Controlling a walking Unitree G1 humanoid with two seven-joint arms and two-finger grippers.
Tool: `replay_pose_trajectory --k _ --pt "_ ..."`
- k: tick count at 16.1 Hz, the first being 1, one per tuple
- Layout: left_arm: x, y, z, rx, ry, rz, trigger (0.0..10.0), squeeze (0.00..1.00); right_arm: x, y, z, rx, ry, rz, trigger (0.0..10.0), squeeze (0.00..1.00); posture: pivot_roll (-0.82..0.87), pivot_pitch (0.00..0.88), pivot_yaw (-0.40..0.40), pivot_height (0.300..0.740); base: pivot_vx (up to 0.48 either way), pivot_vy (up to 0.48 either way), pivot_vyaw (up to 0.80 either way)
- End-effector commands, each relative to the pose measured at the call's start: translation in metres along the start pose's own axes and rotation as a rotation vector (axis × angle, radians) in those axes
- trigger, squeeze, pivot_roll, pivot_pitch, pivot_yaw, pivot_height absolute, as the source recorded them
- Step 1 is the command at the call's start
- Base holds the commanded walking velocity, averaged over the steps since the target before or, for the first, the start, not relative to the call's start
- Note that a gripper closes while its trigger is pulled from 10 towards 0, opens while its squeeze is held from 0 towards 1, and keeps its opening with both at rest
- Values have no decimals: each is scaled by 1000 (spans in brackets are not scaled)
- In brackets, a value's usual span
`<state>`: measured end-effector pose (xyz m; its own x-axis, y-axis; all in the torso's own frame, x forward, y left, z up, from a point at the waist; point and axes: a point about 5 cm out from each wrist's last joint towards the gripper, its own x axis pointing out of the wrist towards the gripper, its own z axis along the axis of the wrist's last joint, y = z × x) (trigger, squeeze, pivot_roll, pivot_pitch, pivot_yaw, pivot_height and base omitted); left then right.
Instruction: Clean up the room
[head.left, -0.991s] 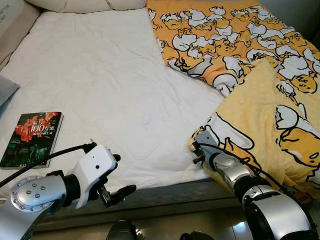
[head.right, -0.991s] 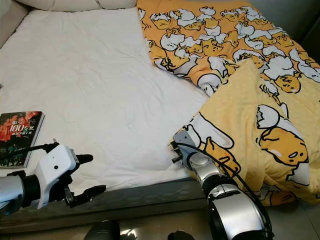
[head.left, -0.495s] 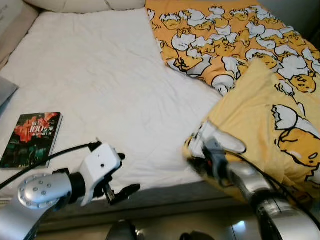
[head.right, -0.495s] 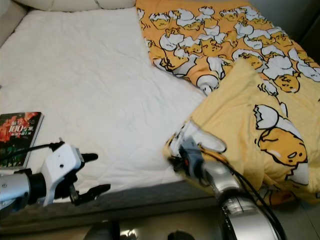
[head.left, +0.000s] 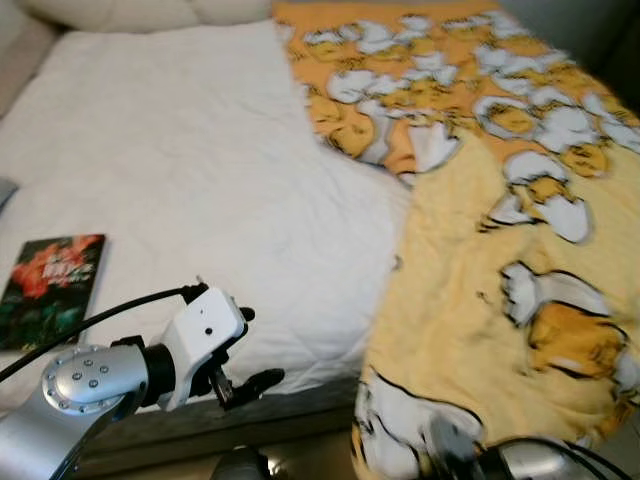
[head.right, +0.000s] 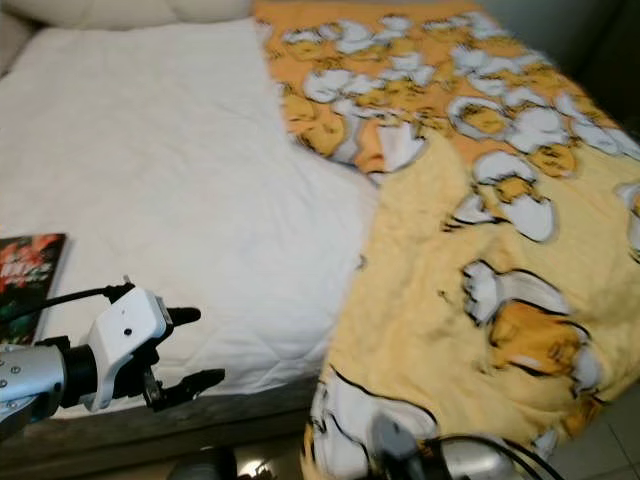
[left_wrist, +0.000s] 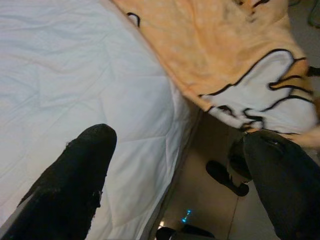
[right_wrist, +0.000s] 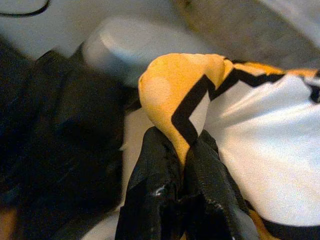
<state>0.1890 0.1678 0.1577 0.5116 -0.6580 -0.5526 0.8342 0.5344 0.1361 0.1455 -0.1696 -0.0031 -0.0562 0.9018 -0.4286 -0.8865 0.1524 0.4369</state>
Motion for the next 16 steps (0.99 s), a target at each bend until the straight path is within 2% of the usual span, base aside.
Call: replay_pose_trajectory --k 1,2,4,7,9,11,13,15,16 --pt "0 0 0 9 4 -14 10000 0 -4 -17 -9 8 14 -142 10000 0 121 80 1 740 0 0 0" --pt "1 1 0 11 3 -15 10000 0 -2 -27 -16 30 31 -241 10000 1000 122 80 1 740 0 0 0" --pt "2 1 1 14 1 -16 10000 0 -4 -36 -20 47 31 -325 10000 1000 123 82 2 740 0 0 0" --pt "3 0 2 16 0 -20 10000 0 -14 -37 5 -6 -49 -298 10000 1000 124 78 -1 740 0 0 0" --pt "2 0 2 16 0 -19 10000 0 -14 -38 19 -30 -107 -223 10000 1000 124 77 -2 740 0 0 0" --pt "3 0 2 16 0 -18 10000 0 -15 -38 28 -43 -122 -199 10000 1000 125 74 -5 740 0 0 0" --pt "3 0 2 15 -2 -16 10000 0 -18 -41 46 -54 -171 -211 10000 1000 124 75 -8 740 0 0 0" --pt "3 -1 2 15 -3 -16 10000 0 -19 -41 53 -46 -200 -209 10000 1000 124 74 -9 740 0 0 0" --pt "4 -1 3 13 -5 -16 10000 0 -19 -56 75 -45 -272 -331 10000 1000 118 78 -3 740 0 0 0"
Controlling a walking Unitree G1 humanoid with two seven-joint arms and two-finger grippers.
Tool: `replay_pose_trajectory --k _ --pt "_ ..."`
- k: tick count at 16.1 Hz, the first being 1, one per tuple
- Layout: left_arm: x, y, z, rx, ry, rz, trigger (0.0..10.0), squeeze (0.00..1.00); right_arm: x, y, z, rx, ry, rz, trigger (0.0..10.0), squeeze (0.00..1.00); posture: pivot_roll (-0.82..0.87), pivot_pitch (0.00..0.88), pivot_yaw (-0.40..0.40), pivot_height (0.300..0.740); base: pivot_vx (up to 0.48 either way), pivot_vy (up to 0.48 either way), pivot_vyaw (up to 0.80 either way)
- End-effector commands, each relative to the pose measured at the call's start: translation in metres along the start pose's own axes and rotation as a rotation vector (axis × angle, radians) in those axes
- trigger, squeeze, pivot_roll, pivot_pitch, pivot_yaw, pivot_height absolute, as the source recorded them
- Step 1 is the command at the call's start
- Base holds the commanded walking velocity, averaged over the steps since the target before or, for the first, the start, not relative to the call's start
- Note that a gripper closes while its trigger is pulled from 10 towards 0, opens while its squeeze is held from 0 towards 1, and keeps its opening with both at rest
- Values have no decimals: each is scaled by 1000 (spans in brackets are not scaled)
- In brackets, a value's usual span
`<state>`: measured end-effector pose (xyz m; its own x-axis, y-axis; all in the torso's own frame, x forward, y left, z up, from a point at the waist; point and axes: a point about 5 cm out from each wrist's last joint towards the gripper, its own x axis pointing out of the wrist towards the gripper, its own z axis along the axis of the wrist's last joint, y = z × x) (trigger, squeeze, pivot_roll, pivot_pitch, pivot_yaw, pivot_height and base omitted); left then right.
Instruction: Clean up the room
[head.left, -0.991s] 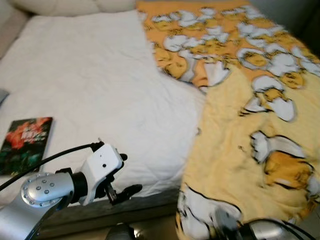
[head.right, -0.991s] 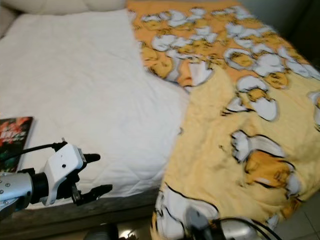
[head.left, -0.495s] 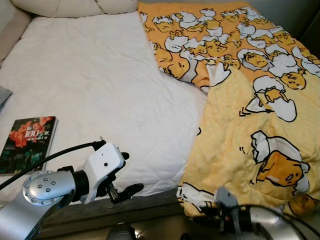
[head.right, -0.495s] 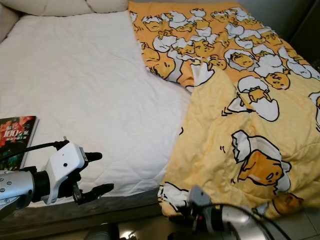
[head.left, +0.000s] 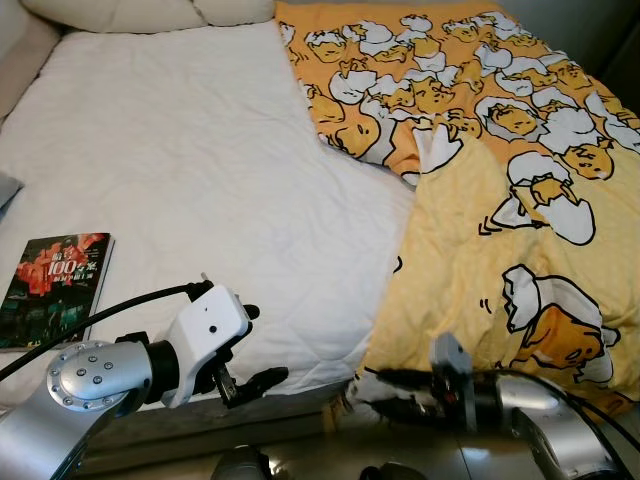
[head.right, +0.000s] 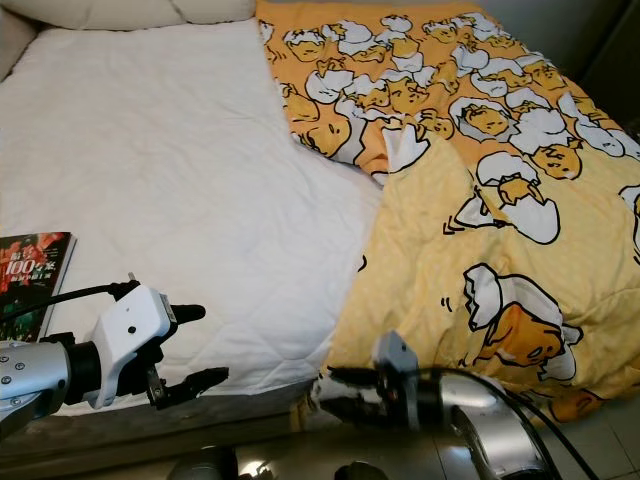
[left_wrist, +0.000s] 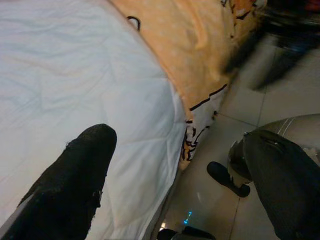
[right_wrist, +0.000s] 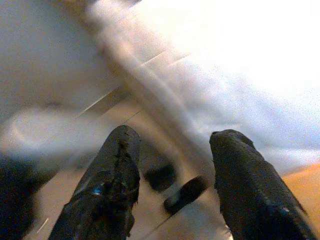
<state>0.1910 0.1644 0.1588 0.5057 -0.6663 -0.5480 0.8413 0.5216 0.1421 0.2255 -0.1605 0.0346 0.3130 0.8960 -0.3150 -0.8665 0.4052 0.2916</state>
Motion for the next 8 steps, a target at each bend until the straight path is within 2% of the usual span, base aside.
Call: replay_pose_trajectory --k 1,2,5,6,7,8 --pt "2 -1 0 0 1 -9 10000 0 2 -10 12 -14 -43 -90 10000 1000 117 78 -3 740 0 0 0" --pt "2 -1 0 0 -1 -14 10000 0 12 -25 18 0 -42 -246 10000 1000 117 78 -2 740 0 0 0" --pt "4 -1 1 1 -4 -15 10000 0 26 -51 32 29 -55 -528 10000 1000 120 81 0 740 0 0 0" --pt "5 0 1 -3 -6 -9 10000 0 35 -66 43 78 -65 -669 10000 1000 125 87 1 740 0 0 0" --pt "5 0 1 -7 -5 -4 10000 0 39 -70 47 86 -63 -708 10000 1000 130 93 4 740 0 0 0" --pt "5 0 -1 -26 8 14 10000 0 50 -75 55 62 -34 -753 10000 1000 135 101 5 740 0 0 0"
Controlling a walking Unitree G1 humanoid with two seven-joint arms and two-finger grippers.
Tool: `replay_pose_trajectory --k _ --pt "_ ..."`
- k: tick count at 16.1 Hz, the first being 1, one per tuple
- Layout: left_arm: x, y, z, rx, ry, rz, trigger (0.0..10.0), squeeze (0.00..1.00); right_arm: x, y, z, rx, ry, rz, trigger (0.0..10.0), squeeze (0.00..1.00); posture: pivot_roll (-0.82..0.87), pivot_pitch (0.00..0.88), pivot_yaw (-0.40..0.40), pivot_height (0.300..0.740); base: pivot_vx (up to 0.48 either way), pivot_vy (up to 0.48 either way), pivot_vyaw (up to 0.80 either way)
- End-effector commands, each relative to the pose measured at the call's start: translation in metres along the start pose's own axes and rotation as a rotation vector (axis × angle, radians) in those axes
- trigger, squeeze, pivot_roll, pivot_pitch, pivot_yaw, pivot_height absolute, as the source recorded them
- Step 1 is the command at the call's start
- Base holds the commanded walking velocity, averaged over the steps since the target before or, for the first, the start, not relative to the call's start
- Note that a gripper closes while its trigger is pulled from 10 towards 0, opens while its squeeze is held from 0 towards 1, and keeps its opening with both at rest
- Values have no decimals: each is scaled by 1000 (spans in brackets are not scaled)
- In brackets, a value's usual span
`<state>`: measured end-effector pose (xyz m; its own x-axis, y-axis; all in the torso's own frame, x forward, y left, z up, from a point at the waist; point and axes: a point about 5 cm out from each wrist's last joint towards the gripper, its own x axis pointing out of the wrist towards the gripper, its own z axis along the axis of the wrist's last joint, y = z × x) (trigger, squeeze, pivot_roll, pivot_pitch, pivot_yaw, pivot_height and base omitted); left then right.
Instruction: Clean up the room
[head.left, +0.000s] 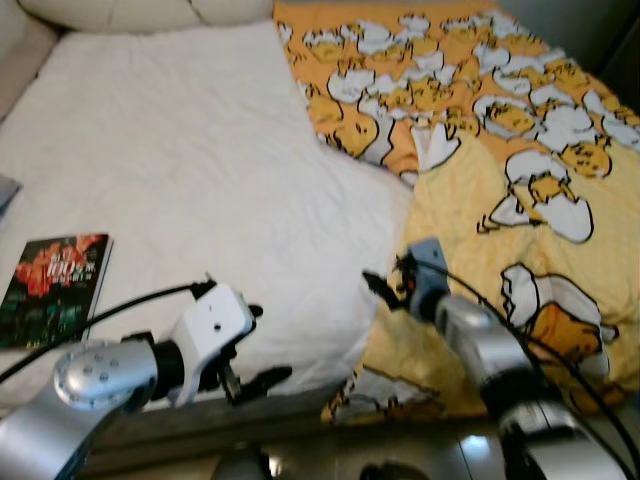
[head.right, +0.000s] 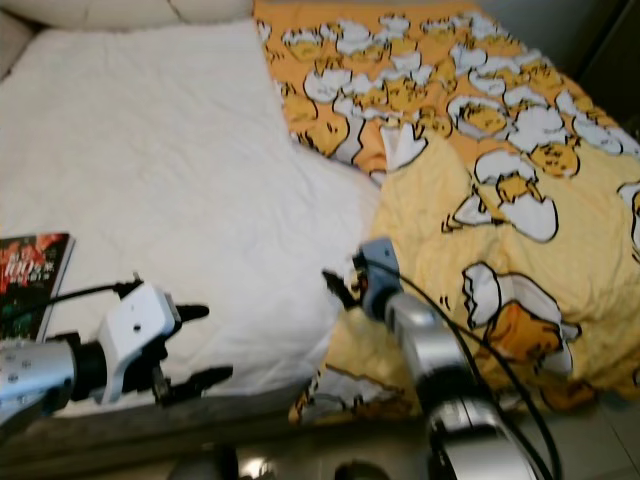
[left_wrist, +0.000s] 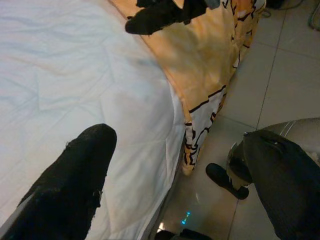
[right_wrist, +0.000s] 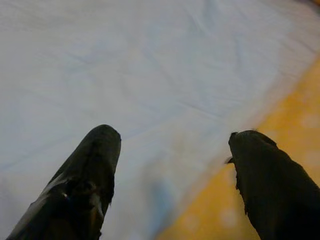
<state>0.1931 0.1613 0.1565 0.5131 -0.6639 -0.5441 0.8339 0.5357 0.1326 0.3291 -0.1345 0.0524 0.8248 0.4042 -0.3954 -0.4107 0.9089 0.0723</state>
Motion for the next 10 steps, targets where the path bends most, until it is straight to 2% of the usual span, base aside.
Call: replay_pose_trajectory --k 1,3,4,5,7,9,10 --pt "1 0 -3 -21 20 17 10000 0 5 1 -4 -25 39 -48 10000 1000 137 104 5 740 0 0 0" --pt "0 2 -8 -60 50 53 10000 0 13 1 -4 -95 105 -170 10000 1000 150 120 3 740 0 0 0" --pt "0 3 -9 -63 53 73 10000 0 14 -3 -5 -122 141 -251 10000 714 157 124 0 740 0 0 0" --pt "-1 3 -9 -64 52 78 10000 0 14 -5 -5 -131 154 -286 10000 0 159 125 -1 740 0 0 0" --pt "-1 3 -9 -66 54 89 10000 0 13 -11 -5 -147 165 -350 10000 0 164 130 -2 740 0 0 0" --pt "-3 0 -8 -68 56 91 10000 0 11 -12 -13 -137 212 -363 10000 0 178 139 -2 740 0 0 0" --pt "-4 0 -7 -68 57 93 10000 0 11 -10 -19 -103 234 -345 10000 0 189 145 -1 740 0 0 0"
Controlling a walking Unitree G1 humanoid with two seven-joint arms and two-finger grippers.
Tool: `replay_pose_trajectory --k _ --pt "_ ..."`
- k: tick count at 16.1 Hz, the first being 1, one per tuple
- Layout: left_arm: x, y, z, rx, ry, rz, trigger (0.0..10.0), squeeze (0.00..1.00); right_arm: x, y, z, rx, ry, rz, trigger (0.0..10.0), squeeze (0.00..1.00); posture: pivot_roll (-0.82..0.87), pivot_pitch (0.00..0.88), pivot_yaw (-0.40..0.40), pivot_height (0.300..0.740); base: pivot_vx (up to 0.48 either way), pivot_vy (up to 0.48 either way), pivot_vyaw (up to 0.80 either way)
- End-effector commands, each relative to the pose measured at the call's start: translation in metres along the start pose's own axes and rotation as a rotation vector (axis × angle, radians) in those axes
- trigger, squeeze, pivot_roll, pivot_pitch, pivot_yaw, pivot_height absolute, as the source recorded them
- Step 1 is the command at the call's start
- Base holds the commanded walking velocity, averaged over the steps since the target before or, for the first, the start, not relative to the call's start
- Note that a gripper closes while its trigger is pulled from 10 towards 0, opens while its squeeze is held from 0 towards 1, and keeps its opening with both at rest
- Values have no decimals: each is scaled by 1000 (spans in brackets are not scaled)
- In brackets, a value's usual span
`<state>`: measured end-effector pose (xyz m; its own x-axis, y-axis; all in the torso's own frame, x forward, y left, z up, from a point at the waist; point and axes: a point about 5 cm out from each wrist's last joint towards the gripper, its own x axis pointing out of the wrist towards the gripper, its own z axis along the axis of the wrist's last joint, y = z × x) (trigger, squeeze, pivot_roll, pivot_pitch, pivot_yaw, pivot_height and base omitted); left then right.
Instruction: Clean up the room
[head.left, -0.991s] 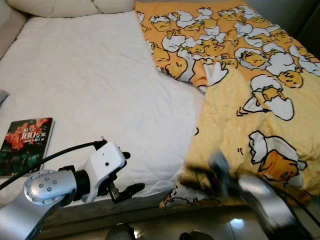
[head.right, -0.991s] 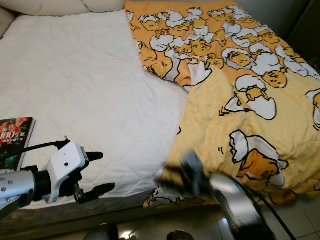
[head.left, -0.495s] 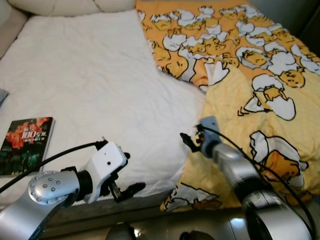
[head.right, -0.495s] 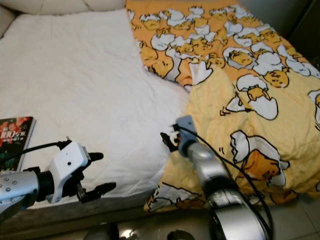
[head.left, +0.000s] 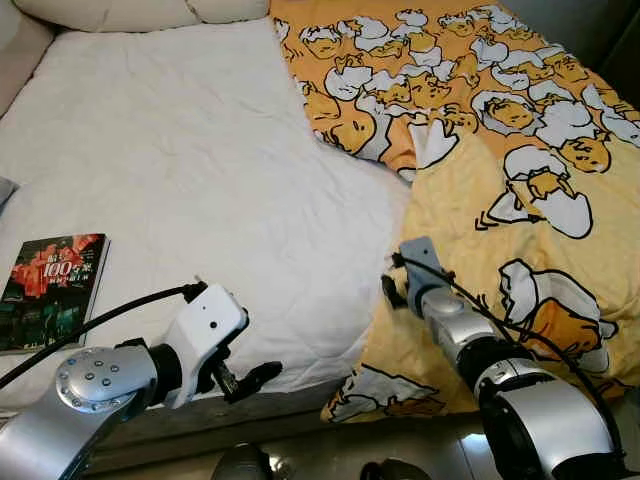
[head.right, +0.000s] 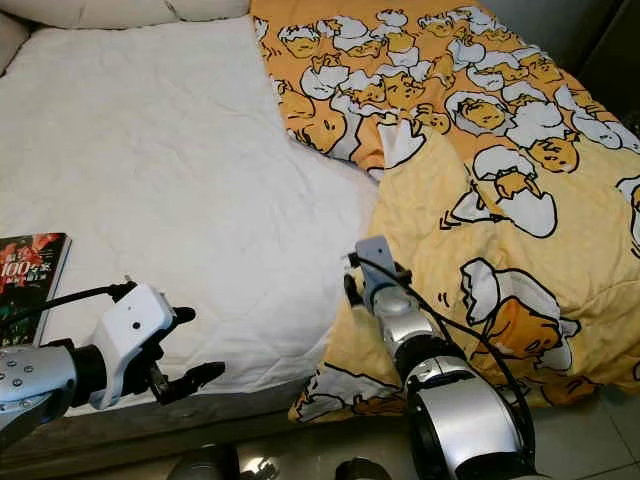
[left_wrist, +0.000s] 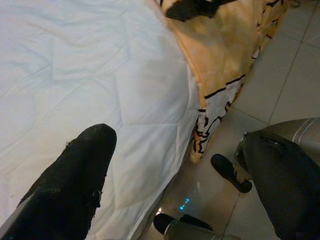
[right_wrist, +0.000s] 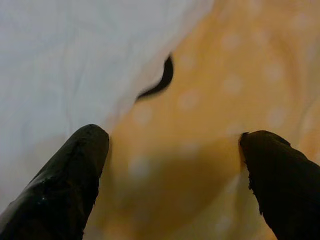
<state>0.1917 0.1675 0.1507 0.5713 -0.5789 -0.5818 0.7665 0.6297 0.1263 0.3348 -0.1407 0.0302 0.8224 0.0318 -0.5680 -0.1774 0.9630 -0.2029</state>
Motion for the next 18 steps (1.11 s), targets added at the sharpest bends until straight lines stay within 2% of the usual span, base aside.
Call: replay_pose_trajectory --k 1,2,3,4,5,6,18 --pt "-3 -2 2 2 -4 2 10000 0 0 1 -1 31 19 14 10000 0 189 145 -1 740 0 0 0" --pt "-8 -3 2 7 -2 3 10000 0 0 1 -8 53 48 22 8627 0 221 166 0 740 0 0 0" --pt "-11 -4 2 9 -2 3 10000 0 0 0 -11 52 58 18 5333 0 224 169 0 740 0 0 0" --pt "-16 -5 2 12 1 2 10000 0 -1 -4 -16 59 75 1 2549 0 238 176 3 740 0 0 0" --pt "-21 -7 2 13 4 1 10000 0 -1 -5 -19 61 86 -8 745 0 244 178 5 740 0 0 0" --pt "-22 -8 2 13 7 -1 10000 0 -2 -5 -20 62 88 -6 0 0 245 179 4 740 0 0 0" --pt "-23 -13 3 -5 7 -10 10000 0 -2 -7 -22 47 90 33 0 0 232 172 -8 740 0 0 0"
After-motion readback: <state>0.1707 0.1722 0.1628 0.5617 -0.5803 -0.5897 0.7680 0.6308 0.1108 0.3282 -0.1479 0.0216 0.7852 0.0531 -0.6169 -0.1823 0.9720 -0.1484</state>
